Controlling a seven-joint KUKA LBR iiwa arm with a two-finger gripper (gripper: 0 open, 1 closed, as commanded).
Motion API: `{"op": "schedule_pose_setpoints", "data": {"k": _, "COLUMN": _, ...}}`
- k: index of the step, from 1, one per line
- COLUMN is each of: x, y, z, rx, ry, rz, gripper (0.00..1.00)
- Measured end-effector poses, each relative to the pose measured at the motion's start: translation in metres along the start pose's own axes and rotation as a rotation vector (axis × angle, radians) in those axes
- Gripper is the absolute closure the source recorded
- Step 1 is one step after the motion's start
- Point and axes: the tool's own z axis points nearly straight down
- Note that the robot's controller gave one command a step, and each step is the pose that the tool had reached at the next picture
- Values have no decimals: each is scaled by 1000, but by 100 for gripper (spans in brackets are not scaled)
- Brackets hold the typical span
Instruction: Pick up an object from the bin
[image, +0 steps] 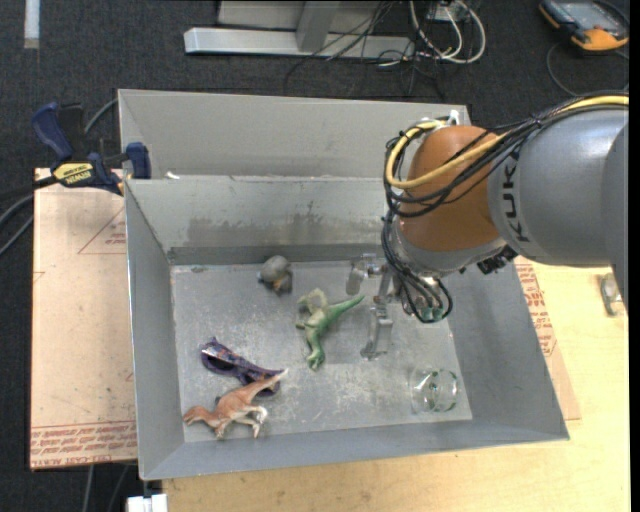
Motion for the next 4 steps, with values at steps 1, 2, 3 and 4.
{"op": "schedule_pose_setpoints", "data": {"k": 1, "x": -1, "y": 0, "z": -5, "rx": 0, "ry": -7, "rz": 0, "gripper": 0}}
{"op": "schedule_pose_setpoints", "data": {"k": 2, "x": -44, "y": 25, "z": 67, "rx": -2, "ry": -2, "rz": -84, "gripper": 0}}
{"op": "schedule_pose_setpoints", "data": {"k": 3, "x": -22, "y": 11, "z": 63, "rx": -1, "ry": -10, "rz": 262, "gripper": 100}}
{"op": "schedule_pose_setpoints", "data": {"k": 4, "x": -22, "y": 11, "z": 63, "rx": -2, "ry": -9, "rz": 261, "gripper": 0}}
